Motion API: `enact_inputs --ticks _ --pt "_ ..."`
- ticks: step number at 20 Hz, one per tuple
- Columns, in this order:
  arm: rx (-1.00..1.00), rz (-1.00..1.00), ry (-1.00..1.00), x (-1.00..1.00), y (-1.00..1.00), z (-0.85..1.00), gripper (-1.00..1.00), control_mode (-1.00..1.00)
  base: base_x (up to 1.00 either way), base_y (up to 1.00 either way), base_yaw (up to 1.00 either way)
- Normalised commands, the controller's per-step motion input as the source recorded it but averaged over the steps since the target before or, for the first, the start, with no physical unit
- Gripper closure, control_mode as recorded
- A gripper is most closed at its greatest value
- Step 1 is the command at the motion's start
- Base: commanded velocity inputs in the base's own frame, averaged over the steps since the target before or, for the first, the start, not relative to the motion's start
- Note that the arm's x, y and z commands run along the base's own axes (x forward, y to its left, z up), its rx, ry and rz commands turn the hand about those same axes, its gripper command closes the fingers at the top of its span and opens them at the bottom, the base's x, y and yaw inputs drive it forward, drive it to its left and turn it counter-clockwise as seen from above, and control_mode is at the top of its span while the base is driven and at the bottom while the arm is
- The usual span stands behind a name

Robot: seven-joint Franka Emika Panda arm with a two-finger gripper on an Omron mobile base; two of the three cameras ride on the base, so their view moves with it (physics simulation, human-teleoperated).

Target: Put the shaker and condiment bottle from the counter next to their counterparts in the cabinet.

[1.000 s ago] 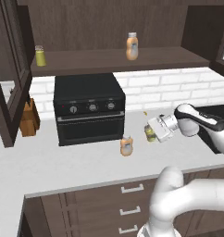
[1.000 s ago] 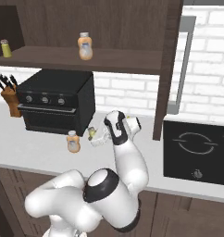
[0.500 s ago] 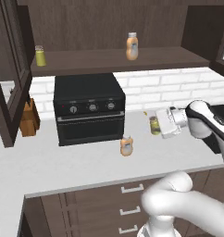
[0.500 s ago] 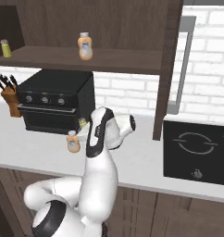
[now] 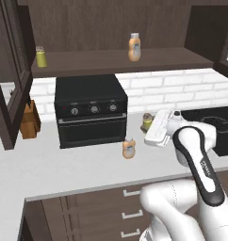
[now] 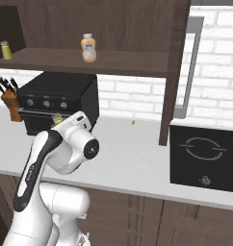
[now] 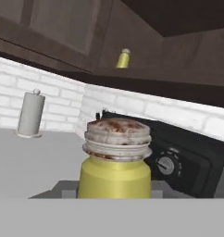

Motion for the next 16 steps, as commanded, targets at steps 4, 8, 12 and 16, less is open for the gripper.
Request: enact_inputs --ticks 4,8,12,16 --pt "0.13 -0.31 -0.07 -0.46 0.21 1.0 1.0 -1.0 0.0 0.0 0.0" --pt "0.02 -0.21 0.0 -0.25 0.23 1.0 1.0 -1.0 0.0 0.0 0.0" --pt "0.0 -0.08 0.0 -0.24 0.44 1.0 1.0 -1.0 0.0 0.0 0.0" --pt "0.0 0.0 0.21 -0.04 0.69 0.75 1.0 -1.0 0.0 0.0 0.0"
